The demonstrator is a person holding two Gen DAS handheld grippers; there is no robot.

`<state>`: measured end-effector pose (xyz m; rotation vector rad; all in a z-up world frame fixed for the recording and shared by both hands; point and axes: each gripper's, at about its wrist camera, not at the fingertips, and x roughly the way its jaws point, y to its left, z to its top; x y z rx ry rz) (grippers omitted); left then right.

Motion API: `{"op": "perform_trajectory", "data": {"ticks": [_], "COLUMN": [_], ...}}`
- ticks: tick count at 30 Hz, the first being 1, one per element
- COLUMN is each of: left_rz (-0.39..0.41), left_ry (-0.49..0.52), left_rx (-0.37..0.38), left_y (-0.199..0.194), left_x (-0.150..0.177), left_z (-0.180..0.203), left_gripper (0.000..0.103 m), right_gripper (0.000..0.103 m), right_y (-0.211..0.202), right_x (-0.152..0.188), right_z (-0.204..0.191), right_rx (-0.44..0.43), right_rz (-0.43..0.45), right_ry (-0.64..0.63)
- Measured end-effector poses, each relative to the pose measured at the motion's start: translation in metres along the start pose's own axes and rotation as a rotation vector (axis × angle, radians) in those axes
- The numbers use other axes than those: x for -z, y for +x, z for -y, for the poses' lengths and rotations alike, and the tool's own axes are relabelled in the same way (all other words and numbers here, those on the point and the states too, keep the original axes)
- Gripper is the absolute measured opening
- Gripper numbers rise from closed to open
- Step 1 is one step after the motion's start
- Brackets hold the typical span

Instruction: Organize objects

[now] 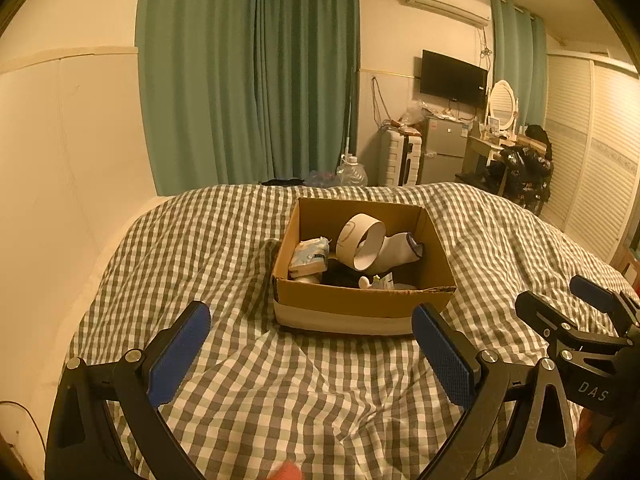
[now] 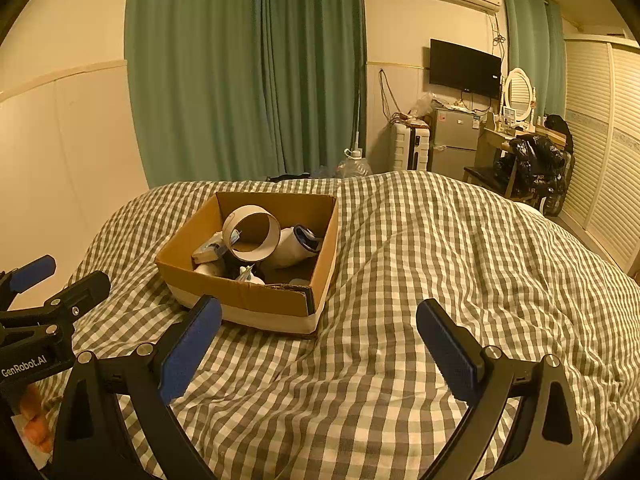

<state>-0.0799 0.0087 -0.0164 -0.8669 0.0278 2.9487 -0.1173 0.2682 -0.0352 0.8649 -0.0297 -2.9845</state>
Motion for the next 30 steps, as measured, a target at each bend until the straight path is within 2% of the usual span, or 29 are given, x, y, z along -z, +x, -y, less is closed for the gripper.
{"op": "perform_trajectory", "data": {"ticks": [30], "left_rz": [0.016], "left_ry": [0.036], "left_rx": [-0.035], "left_y": [-0.0019], "left_x": [0.006], "left_z": [0.0049], "left_gripper": [0.103], "right_gripper": [0.098], "right_y": [0.0086], "right_x": [0.0069], "right_z": [-0.0046], "right_rx": [0.0], "right_rz": [-0.03], "right_ry": [-0.025]}}
